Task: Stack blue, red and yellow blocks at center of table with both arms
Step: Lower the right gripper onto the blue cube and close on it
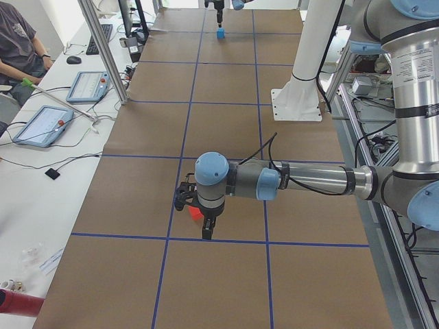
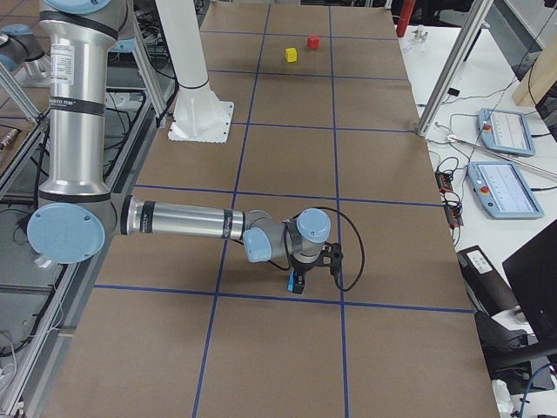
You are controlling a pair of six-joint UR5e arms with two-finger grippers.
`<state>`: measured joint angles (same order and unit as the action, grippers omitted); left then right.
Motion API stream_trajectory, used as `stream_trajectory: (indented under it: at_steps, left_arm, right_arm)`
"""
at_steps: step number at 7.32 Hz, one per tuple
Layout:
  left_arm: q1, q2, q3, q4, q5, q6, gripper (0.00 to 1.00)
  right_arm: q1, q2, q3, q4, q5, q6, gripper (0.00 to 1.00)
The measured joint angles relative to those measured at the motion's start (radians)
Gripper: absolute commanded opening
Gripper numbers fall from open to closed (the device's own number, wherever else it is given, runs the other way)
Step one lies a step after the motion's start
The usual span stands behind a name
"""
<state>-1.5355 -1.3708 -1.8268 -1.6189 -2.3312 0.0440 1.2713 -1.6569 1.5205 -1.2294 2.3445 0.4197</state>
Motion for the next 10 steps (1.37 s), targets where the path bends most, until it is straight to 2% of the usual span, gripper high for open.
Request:
stream_trajectory:
  at_steps: [2, 6, 7, 8, 9, 10]
  left_arm:
    - [0.0, -0.002, 0.001, -0.001, 0.0, -0.001, 1.0]
    - [0.0, -0.005, -0.003, -0.001, 0.0, -0.003, 1.0]
    - [0.0, -0.005, -0.004, 0.0, 0.001, -0.004, 1.0]
    - [0.0, -0.006, -0.006, 0.0, 0.001, -0.004, 1.0]
    - [0.0, -0.006, -0.008, 0.0, 0.001, -0.004, 1.0]
    - [0.0, -0.007, -0.01, 0.001, 0.001, -0.005, 1.0]
  right_arm:
    - [-0.027, 0.003, -0.041, 0.066, -0.003, 0.021, 1.0]
    - [-0.054, 0.021, -0.089, 0.082, -0.012, 0.024, 0.98]
    - [-0.062, 0.032, -0.103, 0.082, -0.027, 0.024, 0.74]
    - [-0.068, 0.037, -0.113, 0.083, -0.04, 0.024, 0.07]
    - [-0.071, 0.039, -0.118, 0.082, -0.046, 0.026, 0.0]
    - [-0.072, 0.039, -0.121, 0.082, -0.046, 0.028, 0.0]
